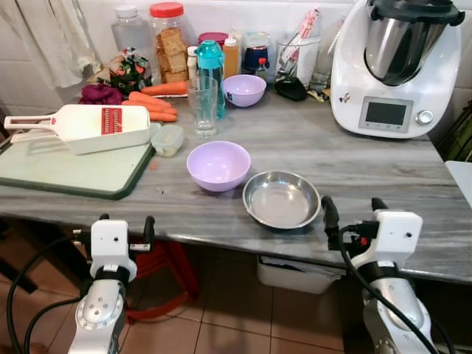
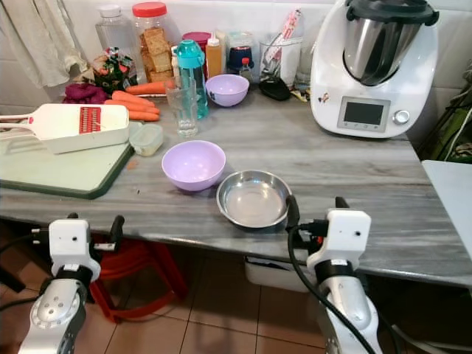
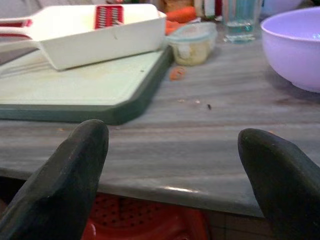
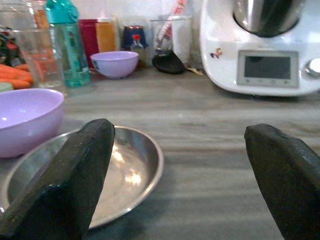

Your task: Setting the table

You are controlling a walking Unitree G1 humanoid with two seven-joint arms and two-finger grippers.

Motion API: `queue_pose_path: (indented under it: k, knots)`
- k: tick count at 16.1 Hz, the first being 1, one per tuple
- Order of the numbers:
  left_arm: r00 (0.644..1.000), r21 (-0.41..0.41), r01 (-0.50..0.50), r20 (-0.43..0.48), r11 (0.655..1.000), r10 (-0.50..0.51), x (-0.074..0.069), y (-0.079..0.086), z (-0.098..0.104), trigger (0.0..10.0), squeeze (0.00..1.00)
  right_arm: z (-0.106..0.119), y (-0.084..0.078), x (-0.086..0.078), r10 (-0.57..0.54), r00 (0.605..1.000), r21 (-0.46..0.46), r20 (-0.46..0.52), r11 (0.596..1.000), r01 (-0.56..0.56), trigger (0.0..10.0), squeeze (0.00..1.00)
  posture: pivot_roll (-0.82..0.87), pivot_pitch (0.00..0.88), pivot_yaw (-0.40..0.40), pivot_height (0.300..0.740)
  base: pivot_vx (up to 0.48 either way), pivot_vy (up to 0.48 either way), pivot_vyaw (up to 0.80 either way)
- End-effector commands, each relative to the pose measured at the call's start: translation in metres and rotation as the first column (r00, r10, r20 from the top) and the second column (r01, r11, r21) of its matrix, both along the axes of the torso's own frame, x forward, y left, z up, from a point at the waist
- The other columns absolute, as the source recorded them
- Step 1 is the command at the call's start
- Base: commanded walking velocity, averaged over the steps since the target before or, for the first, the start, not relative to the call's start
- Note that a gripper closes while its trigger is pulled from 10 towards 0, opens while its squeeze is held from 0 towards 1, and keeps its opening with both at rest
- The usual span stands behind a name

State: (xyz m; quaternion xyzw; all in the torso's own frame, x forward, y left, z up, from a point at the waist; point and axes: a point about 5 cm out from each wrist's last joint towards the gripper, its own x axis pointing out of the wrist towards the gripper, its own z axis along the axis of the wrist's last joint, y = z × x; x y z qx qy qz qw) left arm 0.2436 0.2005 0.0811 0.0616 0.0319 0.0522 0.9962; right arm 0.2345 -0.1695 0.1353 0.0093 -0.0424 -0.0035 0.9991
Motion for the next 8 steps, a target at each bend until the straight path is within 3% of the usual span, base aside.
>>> queue_pose_path:
  k: [1,3,8]
  knots:
    - [0.999,-0.007,0.033,-0.001,0.999,-0.033,0.0018,-0.0066,0.0019,10.0,0.0,-0.001,-0.004,0.0016,-0.011,1.0,-0.015,-0.011,1.0,0.011,10.0,0.0,0.01,0.0,0.01,0.74,0.0,0.0,-0.8]
    - [0.998,-0.006,0.057,-0.006,0.998,-0.057,0.0047,-0.0111,0.0024,10.0,0.0,-0.0013,-0.006,0.0044,-0.015,1.0,-0.006,-0.016,1.0,0.015,10.0,0.0,0.01,0.0,0.01,0.74,0.0,0.0,-0.7]
    - [0.999,-0.006,0.048,-0.019,0.999,-0.048,0.0057,-0.0139,0.0015,10.0,0.0,-0.0003,-0.0034,0.0089,-0.016,1.0,0.007,-0.004,1.0,0.016,10.0,0.0,0.01,0.0,0.006,0.74,-0.052,0.0,0.0]
